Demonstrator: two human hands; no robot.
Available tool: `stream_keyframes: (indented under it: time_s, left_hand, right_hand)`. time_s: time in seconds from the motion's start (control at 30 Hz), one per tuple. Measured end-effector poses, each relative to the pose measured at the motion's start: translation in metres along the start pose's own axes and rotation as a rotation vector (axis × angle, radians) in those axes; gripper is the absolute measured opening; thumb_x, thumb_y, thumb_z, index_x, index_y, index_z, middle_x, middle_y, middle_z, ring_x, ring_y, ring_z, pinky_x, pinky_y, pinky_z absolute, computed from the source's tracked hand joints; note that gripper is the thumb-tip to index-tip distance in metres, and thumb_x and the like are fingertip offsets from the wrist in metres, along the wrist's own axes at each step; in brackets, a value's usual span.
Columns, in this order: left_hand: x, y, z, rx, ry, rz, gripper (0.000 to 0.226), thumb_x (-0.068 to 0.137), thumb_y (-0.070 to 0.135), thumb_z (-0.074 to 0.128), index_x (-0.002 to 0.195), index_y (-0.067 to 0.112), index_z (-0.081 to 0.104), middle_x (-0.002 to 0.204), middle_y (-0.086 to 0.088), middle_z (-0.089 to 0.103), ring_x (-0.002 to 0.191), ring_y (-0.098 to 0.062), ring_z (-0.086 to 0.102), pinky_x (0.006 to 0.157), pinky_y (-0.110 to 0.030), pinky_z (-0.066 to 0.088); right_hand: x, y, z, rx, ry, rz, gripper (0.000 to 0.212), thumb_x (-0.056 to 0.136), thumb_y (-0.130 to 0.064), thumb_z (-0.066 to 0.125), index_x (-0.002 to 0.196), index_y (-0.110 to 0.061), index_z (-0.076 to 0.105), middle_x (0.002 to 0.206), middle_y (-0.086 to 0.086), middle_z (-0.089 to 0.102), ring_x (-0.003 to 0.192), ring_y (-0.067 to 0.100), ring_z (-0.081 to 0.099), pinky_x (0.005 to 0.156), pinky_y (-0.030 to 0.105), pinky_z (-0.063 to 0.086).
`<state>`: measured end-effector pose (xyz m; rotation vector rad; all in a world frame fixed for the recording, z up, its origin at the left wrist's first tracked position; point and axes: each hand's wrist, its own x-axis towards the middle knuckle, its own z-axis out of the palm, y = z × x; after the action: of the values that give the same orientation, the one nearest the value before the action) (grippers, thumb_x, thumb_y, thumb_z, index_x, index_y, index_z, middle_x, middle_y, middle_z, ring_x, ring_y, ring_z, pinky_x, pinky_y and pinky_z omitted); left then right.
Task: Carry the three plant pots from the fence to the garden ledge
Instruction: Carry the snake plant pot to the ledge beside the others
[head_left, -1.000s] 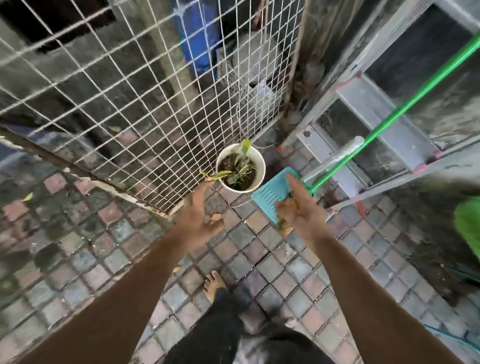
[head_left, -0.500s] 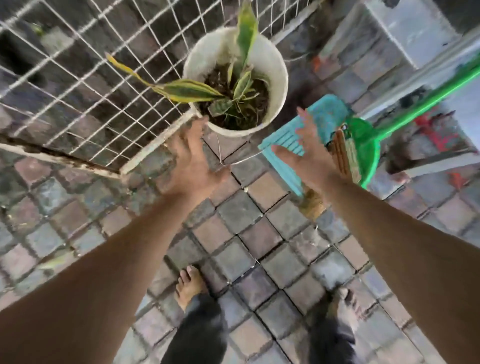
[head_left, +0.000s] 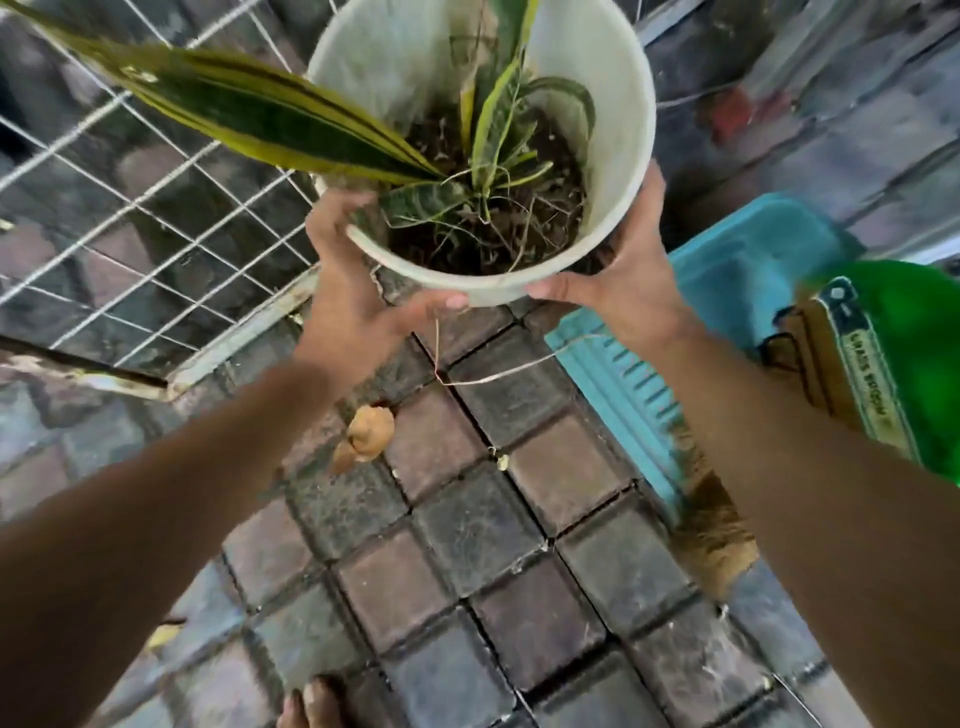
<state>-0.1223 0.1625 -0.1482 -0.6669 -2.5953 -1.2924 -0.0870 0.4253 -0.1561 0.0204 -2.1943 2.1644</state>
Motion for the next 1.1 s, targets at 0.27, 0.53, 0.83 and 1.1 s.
stream_keyframes:
  time_s: [0.27,0.53,0.83,1.1]
  left_hand:
    - [0.014,-0.007,-0.006,-0.205,-0.133,-0.318,0.162,0.042,0.087,0.086,0.14,-0.029,0.031,0.151,-0.039,0.043,0.146,-0.034,0.05,0.13,-0.035,0.03]
    - [0.035,0.014,-0.006,-0.234,-0.002,-0.164,0.116,0.051,0.042,0.103,0.133,0.024,0.023,0.155,-0.044,0.027,0.144,-0.057,0.045,0.112,-0.058,0.051]
    - [0.046,0.018,-0.011,-0.247,0.017,-0.048,0.115,0.047,0.045,0.101,0.138,0.044,0.03,0.152,-0.017,0.041,0.138,-0.028,0.056,0.109,-0.038,0.056]
    - [0.069,0.035,-0.013,-0.337,-0.057,-0.04,0.089,0.061,0.056,0.099,0.122,0.047,0.035,0.147,-0.036,0.039,0.122,-0.04,0.062,0.101,-0.059,0.059]
  right_hand:
    - [0.013,0.033,0.022,0.18,0.029,-0.135,0.131,0.06,-0.01,0.092,0.161,-0.005,0.01,0.159,-0.009,0.041,0.144,-0.001,0.044,0.115,0.021,0.041]
    - [0.037,0.021,0.023,0.204,0.093,-0.078,0.155,0.042,-0.063,0.1,0.168,-0.028,0.016,0.171,0.012,0.025,0.159,0.032,0.029,0.125,0.061,0.033]
    - [0.031,0.027,0.018,0.196,0.109,-0.09,0.145,0.05,-0.023,0.101,0.168,-0.024,0.016,0.167,0.014,0.034,0.155,0.032,0.036,0.124,0.054,0.039]
    - [0.032,0.006,0.014,0.208,0.247,-0.09,0.145,0.042,-0.057,0.104,0.164,-0.042,0.026,0.164,0.013,0.036,0.153,0.036,0.037,0.12,0.061,0.04]
